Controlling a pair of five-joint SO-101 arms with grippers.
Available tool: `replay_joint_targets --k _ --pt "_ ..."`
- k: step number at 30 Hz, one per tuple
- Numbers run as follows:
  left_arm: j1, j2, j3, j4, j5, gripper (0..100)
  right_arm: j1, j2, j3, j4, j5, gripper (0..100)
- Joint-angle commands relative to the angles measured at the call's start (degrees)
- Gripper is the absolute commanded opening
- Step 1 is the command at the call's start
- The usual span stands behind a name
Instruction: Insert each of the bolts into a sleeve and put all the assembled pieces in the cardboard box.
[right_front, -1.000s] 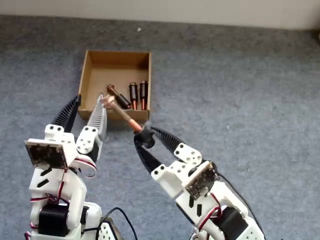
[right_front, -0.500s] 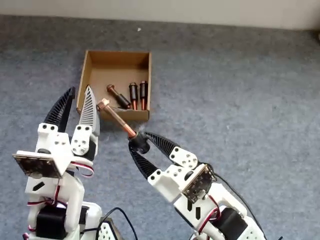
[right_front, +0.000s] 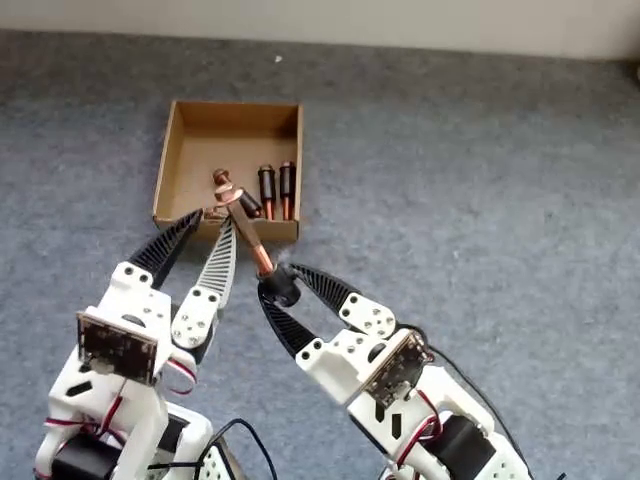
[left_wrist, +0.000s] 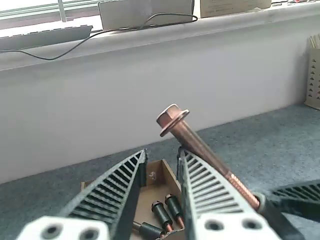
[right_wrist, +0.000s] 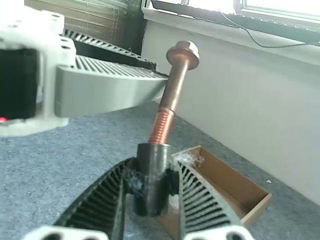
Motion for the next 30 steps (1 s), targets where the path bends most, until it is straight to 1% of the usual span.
replay_joint_targets --k 1,4,9,12,20,23,27,30 --pt "1.0 0.2 -3.8 2.1 -1.9 12 -0.4 -0.9 -1.1 -0.3 1.2 0.4" --pt "0.9 0.2 -2.2 2.0 -5.5 12 -0.4 -0.9 -3.0 -0.3 1.3 0.4" --pt "0.8 0.2 1.4 1.9 -8.7 12 -0.4 -0.9 -6.1 -0.3 1.3 0.4" --pt "0.8 0.2 4.4 -1.2 -10.1 12 -0.6 -0.9 -6.2 -0.3 1.3 0.4" --pt "-2.9 0.2 11.7 -14.2 -9.7 12 -0.7 -0.9 -6.2 1.3 1.3 0.4" --pt "-2.8 0.0 10.9 -15.0 -9.7 12 -0.7 -0.9 -5.8 1.8 1.2 0.4" --pt "-0.9 -3.6 10.0 -15.0 -9.6 12 -0.7 -0.9 -5.7 1.8 1.1 0.4" --pt "0.0 -3.9 8.2 -14.9 -9.6 12 -0.7 -0.9 -5.6 1.8 1.2 0.4"
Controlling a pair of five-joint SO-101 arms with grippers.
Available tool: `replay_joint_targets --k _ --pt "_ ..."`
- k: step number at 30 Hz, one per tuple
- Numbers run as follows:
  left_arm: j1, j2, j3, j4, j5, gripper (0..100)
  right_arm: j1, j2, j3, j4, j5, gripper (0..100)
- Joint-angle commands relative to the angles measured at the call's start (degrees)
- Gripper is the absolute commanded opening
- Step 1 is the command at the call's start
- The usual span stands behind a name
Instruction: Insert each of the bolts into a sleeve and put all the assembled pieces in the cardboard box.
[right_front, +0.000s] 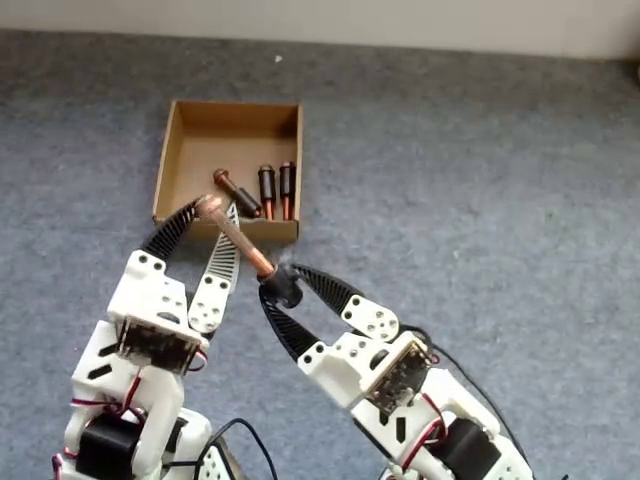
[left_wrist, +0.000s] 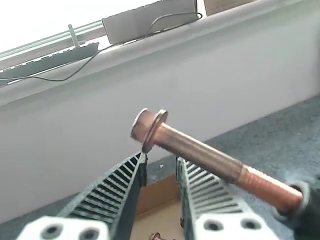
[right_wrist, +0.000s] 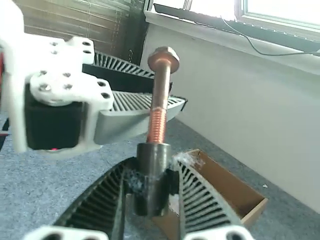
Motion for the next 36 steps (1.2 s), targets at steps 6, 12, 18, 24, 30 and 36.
replay_joint_targets --k 6,12,18,24,30,36 --pt "1.8 -0.9 -5.6 -1.6 3.3 12 -0.7 -0.8 -3.7 -0.1 0.5 0.4" --pt "2.3 -0.9 -6.0 -1.5 4.2 12 -0.4 -0.6 -3.7 -0.3 0.6 0.4" --pt "7.8 -0.9 -11.1 7.4 4.1 12 -0.3 -0.3 -3.7 -0.5 0.6 0.4" --pt "9.0 -0.8 -15.5 12.7 4.1 12 -0.2 -0.5 -4.3 -2.4 0.6 0.4" --pt "8.7 -0.7 -15.4 15.6 3.8 12 2.2 -0.7 -4.4 -6.8 0.6 0.4" --pt "8.7 -0.7 -15.6 16.8 3.8 12 1.9 -0.7 -4.4 -10.4 0.6 0.4"
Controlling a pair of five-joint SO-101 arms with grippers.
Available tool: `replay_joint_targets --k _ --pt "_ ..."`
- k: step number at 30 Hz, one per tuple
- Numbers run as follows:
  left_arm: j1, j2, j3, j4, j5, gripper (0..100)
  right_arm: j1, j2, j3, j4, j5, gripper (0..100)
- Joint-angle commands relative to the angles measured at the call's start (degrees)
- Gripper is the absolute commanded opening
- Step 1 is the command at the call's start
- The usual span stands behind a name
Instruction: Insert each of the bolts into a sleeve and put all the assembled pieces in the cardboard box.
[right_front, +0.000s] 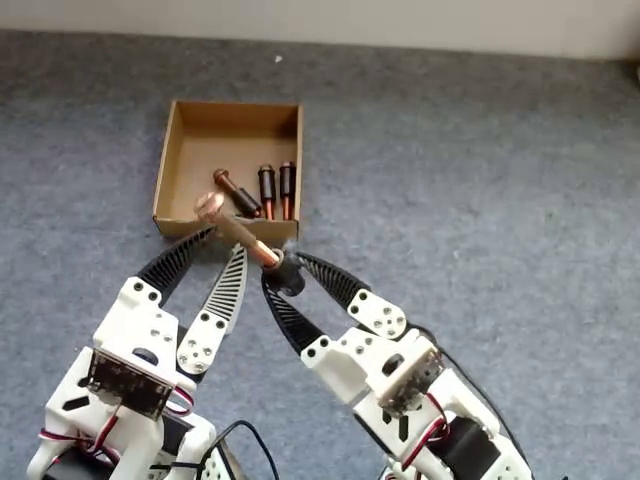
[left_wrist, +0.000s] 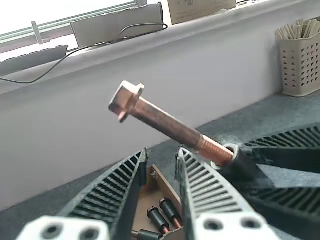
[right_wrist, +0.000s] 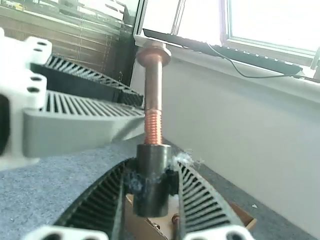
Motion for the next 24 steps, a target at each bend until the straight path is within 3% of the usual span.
replay_joint_targets --k 1,6,10,15,21,24 --pt "0.8 -0.6 -2.6 0.2 0.4 12 0.6 -0.8 -4.4 -3.9 0.6 0.4" --pt "0.6 -0.6 -1.6 -0.1 0.3 12 0.6 -0.9 -6.3 -4.7 0.5 0.4" --pt "-4.9 -0.6 0.7 -0.9 0.5 12 0.6 -0.9 -8.9 -2.9 0.5 0.4" --pt "-10.9 -0.6 5.5 -12.0 0.8 11 -0.5 -0.9 -13.4 1.3 0.2 0.4" --pt "-11.1 -0.5 5.9 -22.5 4.7 6 -6.3 -0.9 -14.2 3.4 0.2 0.4" --pt "-10.2 -0.5 3.5 -24.0 5.2 6 -6.7 -0.9 -14.0 3.3 0.1 0.4"
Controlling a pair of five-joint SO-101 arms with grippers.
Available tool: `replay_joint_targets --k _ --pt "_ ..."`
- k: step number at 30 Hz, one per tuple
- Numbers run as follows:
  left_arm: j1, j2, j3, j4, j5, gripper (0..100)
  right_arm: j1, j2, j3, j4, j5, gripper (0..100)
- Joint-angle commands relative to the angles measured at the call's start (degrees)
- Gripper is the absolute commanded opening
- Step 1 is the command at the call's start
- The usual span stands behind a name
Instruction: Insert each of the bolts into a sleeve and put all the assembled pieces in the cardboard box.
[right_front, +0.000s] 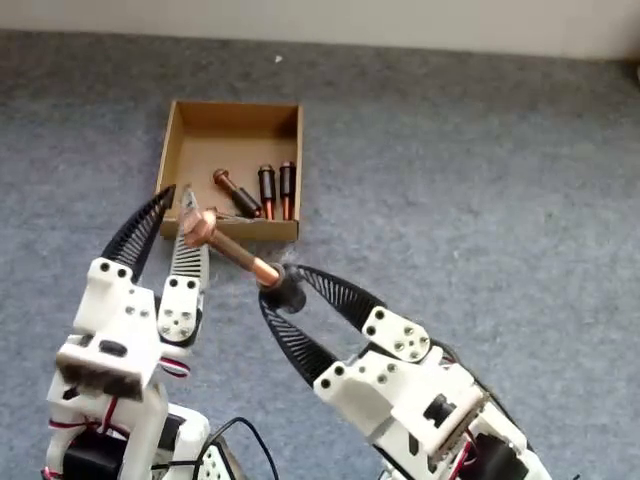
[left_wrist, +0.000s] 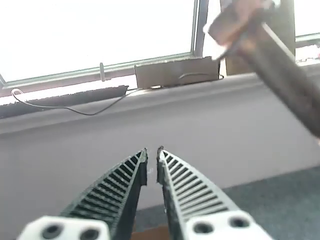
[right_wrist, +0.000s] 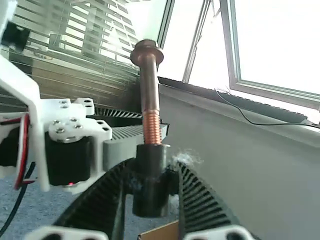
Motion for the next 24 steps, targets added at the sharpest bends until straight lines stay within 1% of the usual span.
replay_joint_targets --k 1,6,10,13,18,24 --pt "1.5 -0.5 -4.4 -3.7 1.3 6 -0.9 -0.8 -3.6 -0.2 0.0 0.4" --pt "7.6 -0.5 -6.5 -3.6 1.1 6 -0.9 -0.8 -1.1 -0.1 0.0 0.4" --pt "10.8 -0.5 -6.5 -3.6 1.1 6 -0.9 -0.8 2.2 -0.1 0.0 0.4" --pt "12.1 -0.5 -6.5 -3.4 1.1 6 -0.9 -0.8 3.7 -0.1 0.0 0.4" --pt "13.7 -0.5 -6.5 -0.6 1.0 6 -0.9 -0.8 4.9 -0.1 0.0 0.4" --pt "13.1 -0.5 -6.4 2.4 -2.5 5 -0.6 -0.8 4.4 -0.1 0.1 0.4"
